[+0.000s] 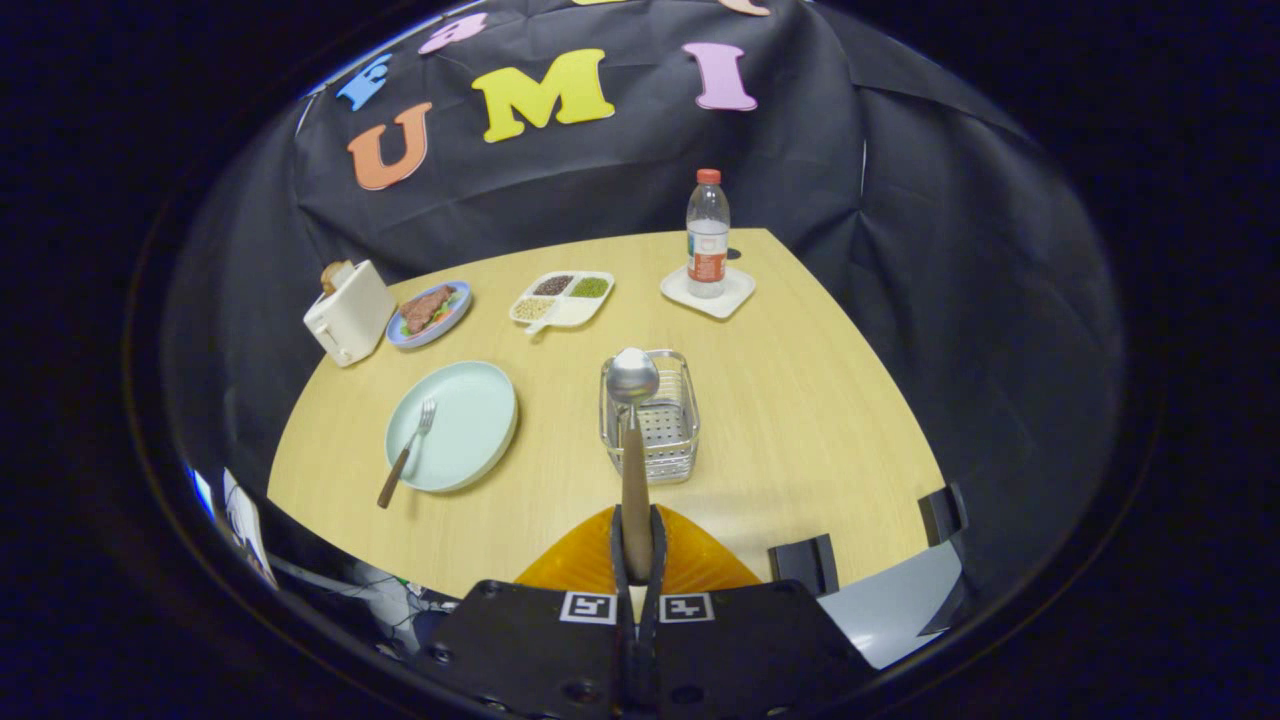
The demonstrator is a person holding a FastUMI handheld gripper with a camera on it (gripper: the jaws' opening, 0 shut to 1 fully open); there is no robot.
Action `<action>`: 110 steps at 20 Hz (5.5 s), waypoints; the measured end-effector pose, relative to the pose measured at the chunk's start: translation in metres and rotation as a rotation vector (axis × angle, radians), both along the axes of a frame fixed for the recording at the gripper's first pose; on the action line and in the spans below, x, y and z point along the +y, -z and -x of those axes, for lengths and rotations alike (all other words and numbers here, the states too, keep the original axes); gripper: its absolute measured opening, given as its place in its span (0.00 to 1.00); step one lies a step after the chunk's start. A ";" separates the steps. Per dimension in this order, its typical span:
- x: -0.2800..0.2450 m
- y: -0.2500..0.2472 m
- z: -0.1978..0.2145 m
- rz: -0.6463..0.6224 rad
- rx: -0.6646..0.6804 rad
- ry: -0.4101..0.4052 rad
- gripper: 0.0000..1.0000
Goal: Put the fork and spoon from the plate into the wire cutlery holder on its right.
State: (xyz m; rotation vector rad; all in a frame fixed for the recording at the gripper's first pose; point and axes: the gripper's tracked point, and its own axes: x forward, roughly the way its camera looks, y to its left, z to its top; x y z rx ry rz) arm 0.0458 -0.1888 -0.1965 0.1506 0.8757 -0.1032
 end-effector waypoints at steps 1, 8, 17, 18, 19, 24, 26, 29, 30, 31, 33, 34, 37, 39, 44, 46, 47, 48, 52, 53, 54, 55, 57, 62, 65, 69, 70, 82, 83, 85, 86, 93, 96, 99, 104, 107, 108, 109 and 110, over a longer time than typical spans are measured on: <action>-0.001 0.000 0.000 -0.005 0.002 0.002 0.01; -0.007 -0.007 -0.006 -0.031 -0.059 0.038 0.12; 0.010 -0.033 0.004 -0.003 -0.126 0.033 0.34; 0.013 -0.038 0.004 0.003 -0.130 0.033 0.43; 0.020 -0.041 0.005 0.008 -0.141 0.033 0.51; 0.060 -0.047 0.005 0.019 -0.151 -0.006 0.94; 0.074 -0.048 0.002 0.037 -0.157 -0.011 0.98; 0.106 -0.042 -0.003 0.040 -0.152 -0.038 0.97; 0.116 -0.039 -0.006 0.050 -0.143 -0.046 0.97; 0.128 -0.035 -0.009 0.056 -0.132 -0.059 0.97; 0.153 -0.026 -0.014 0.060 -0.109 -0.087 0.97; 0.165 -0.022 -0.018 0.057 -0.098 -0.099 0.97; 0.196 -0.006 -0.027 0.063 -0.069 -0.124 0.97; 0.212 0.008 -0.032 0.069 -0.036 -0.138 0.97; 0.238 0.037 -0.040 0.064 0.024 -0.137 0.97; 0.248 0.049 -0.042 0.075 0.048 -0.148 0.98; 0.254 0.055 -0.043 0.065 0.060 -0.155 0.97; 0.258 0.063 -0.043 0.056 0.075 -0.155 0.97; 0.274 0.087 -0.046 0.002 0.121 -0.138 0.97; 0.279 0.092 -0.046 -0.004 0.132 -0.139 0.97; 0.286 0.095 -0.047 -0.009 0.136 -0.145 0.96; 0.289 0.097 -0.049 -0.007 0.140 -0.148 0.95; 0.294 0.102 -0.053 -0.002 0.149 -0.142 0.95; 0.306 0.110 -0.062 -0.026 0.164 -0.128 0.79; 0.312 0.113 -0.067 -0.023 0.176 -0.127 0.67; 0.316 0.119 -0.068 -0.025 0.198 -0.139 0.34; 0.313 0.121 -0.068 -0.025 0.204 -0.136 0.21; 0.307 0.092 -0.064 -0.069 0.108 -0.168 0.01; 0.305 0.087 -0.063 -0.070 0.100 -0.168 0.00; 0.301 0.078 -0.060 -0.076 0.083 -0.169 0.00; 0.298 0.075 -0.058 -0.079 0.077 -0.167 0.01; 0.261 0.051 -0.044 -0.098 0.049 -0.138 0.01; 0.238 0.040 -0.036 -0.104 0.036 -0.118 0.01; 0.210 0.032 -0.029 -0.102 0.020 -0.093 0.01; 0.161 0.015 -0.014 -0.098 -0.010 -0.056 0.01; 0.133 0.006 -0.007 -0.103 -0.029 -0.031 0.01; 0.124 0.004 -0.005 -0.106 -0.032 -0.022 0.01; 0.116 0.001 -0.003 -0.109 -0.035 -0.016 0.01; 0.108 -0.002 0.000 -0.111 -0.038 -0.010 0.00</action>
